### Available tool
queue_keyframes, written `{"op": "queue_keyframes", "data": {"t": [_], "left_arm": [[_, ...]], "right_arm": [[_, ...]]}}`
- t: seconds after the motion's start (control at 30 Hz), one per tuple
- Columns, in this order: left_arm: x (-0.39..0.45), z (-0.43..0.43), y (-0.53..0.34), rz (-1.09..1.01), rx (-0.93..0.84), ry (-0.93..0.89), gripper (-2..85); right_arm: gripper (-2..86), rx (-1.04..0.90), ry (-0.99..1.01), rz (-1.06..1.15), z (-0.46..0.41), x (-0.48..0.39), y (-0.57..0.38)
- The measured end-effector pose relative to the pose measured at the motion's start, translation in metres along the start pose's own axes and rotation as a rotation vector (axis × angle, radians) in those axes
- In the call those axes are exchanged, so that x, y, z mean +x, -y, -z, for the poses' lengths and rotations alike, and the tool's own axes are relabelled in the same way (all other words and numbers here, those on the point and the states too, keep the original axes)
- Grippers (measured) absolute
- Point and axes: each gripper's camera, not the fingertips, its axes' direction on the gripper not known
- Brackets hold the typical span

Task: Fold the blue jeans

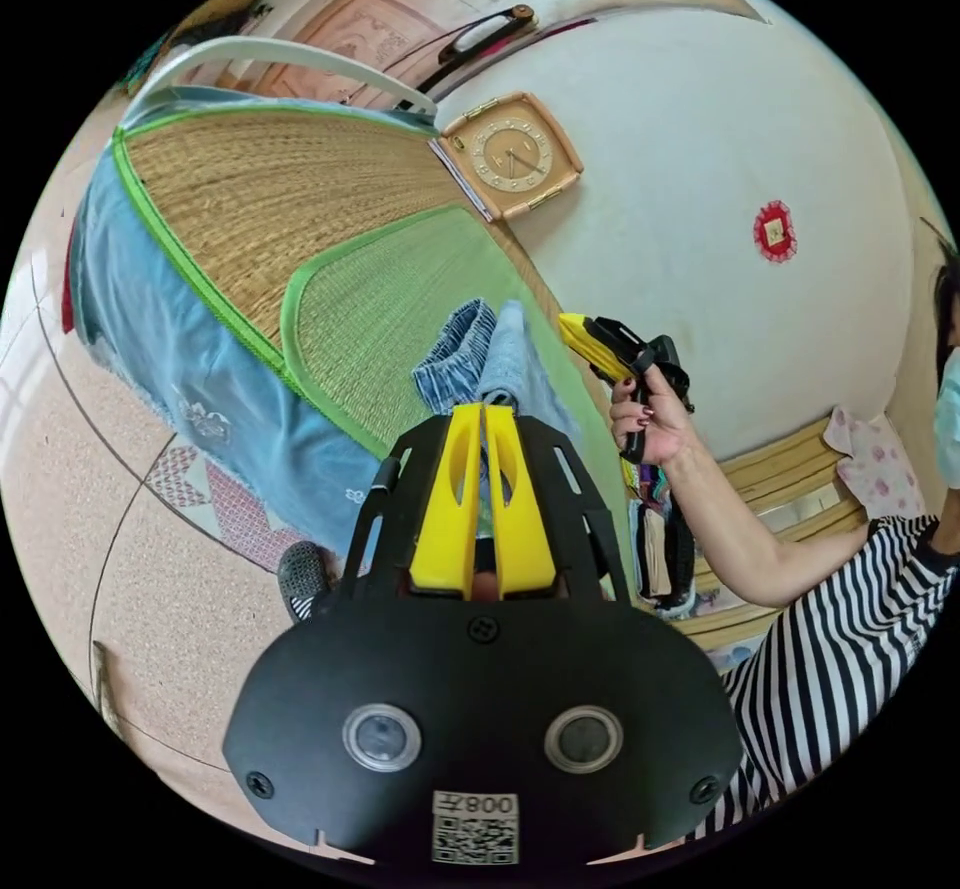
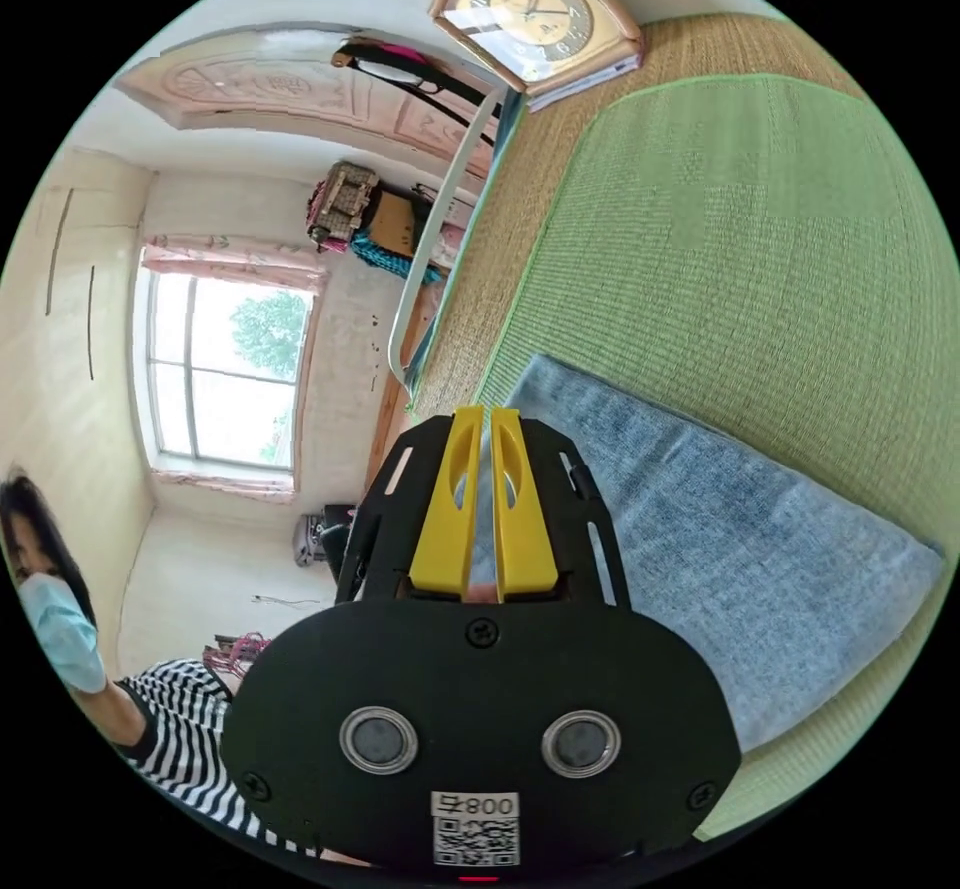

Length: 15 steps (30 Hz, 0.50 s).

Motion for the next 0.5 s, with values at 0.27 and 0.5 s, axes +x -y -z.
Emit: {"op": "queue_keyframes", "data": {"t": [0.27, 0.5], "left_arm": [[0.049, -0.027, 0.020, -0.215, -0.140, 0.138, 0.1], [0.043, -0.039, 0.016, -0.165, -0.212, 0.223, 0.1]], "right_arm": [[0.2, -0.189, -0.262, 0.156, -0.079, -0.014, 0.012], [0.1, -0.241, -0.267, 0.179, -0.106, -0.012, 0.020]]}}
